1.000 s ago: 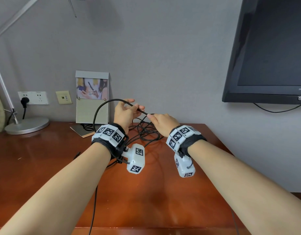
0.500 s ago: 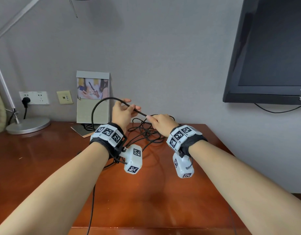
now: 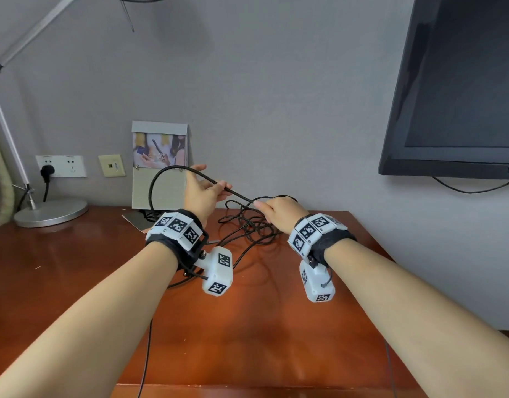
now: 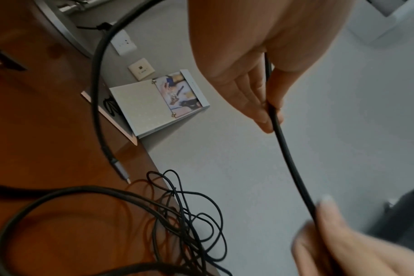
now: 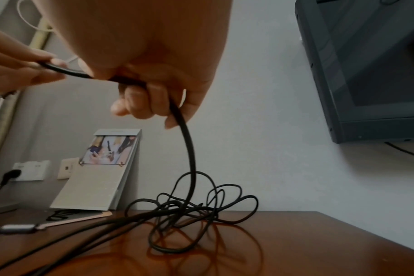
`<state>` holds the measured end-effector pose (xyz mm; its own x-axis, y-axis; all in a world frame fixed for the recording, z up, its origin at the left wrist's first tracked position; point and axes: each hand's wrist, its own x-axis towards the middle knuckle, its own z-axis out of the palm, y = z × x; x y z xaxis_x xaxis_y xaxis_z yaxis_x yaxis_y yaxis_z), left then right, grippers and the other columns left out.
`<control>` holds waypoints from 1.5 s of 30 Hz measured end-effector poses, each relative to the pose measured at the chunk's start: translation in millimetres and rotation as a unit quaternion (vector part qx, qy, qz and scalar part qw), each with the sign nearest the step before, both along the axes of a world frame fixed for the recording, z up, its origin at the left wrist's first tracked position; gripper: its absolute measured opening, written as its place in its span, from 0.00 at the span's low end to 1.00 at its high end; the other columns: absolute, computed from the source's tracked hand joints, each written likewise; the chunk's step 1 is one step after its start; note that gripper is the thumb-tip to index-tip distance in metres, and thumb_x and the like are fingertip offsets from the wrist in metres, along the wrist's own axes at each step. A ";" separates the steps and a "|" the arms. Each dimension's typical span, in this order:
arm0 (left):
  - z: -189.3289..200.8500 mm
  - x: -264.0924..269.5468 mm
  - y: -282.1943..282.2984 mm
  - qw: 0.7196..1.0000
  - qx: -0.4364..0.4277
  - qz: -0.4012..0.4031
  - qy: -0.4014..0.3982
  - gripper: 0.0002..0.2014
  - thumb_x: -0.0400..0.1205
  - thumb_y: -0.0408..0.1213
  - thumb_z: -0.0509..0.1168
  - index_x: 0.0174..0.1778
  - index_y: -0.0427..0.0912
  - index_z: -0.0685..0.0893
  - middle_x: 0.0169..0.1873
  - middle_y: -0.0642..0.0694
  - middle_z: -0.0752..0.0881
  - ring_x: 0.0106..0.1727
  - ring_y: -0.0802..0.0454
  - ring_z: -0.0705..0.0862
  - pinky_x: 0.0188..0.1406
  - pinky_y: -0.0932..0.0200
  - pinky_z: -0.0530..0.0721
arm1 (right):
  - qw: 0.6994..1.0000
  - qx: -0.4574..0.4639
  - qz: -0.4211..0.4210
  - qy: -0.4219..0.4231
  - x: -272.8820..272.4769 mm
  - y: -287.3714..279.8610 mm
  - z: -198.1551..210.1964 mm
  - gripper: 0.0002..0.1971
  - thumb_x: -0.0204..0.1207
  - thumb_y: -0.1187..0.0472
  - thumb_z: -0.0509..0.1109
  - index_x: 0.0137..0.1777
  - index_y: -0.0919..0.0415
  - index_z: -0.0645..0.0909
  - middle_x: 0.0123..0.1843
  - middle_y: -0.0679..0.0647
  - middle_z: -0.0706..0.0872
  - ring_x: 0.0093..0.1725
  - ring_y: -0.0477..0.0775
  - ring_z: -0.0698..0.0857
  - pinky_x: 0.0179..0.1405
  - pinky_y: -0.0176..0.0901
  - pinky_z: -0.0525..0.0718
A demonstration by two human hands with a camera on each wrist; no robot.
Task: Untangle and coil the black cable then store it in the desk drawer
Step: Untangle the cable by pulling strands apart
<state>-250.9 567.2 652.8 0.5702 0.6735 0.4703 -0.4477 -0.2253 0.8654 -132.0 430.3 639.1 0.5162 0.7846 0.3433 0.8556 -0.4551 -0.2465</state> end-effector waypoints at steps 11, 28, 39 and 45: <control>-4.4 -1.9 1.1 0.999 0.028 -0.013 0.031 0.21 0.81 0.24 0.63 0.67 0.41 0.64 0.38 0.40 0.85 0.37 0.54 0.87 0.35 0.66 0.86 | 0.999 0.008 0.023 -0.023 -11.9 10.9 3.1 0.27 0.85 0.44 0.48 0.29 0.58 0.71 0.35 0.61 0.84 0.40 0.64 0.83 0.48 0.57 0.82; -10.7 -21.1 40.8 0.996 0.033 0.075 0.025 0.19 0.82 0.23 0.61 0.62 0.44 0.63 0.34 0.44 0.84 0.28 0.63 0.86 0.33 0.67 0.85 | 0.999 0.025 0.019 0.019 -0.1 6.4 -12.1 0.24 0.85 0.47 0.51 0.33 0.62 0.73 0.32 0.54 0.77 0.40 0.58 0.80 0.46 0.53 0.79; -27.1 11.6 18.5 0.999 0.003 0.034 0.026 0.40 0.81 0.29 0.65 0.82 0.56 0.49 0.53 0.43 0.78 0.49 0.55 0.79 0.51 0.58 0.82 | 0.993 0.115 -0.023 -0.029 -3.1 9.6 -7.1 0.24 0.82 0.45 0.59 0.34 0.64 0.78 0.28 0.58 0.80 0.34 0.62 0.78 0.34 0.47 0.75; -33.0 32.5 26.0 0.995 -0.063 0.073 -0.034 0.38 0.81 0.25 0.62 0.82 0.51 0.50 0.46 0.45 0.82 0.47 0.57 0.82 0.39 0.67 0.81 | 0.986 0.162 -0.009 -0.035 11.4 15.4 -15.2 0.23 0.82 0.45 0.60 0.34 0.63 0.79 0.32 0.61 0.86 0.35 0.64 0.81 0.36 0.49 0.80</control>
<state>-218.4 593.2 619.8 0.4329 0.8022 0.4112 -0.4760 -0.1840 0.8600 -120.6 445.8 623.9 0.4958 0.6189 0.6092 0.8678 -0.3786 -0.3217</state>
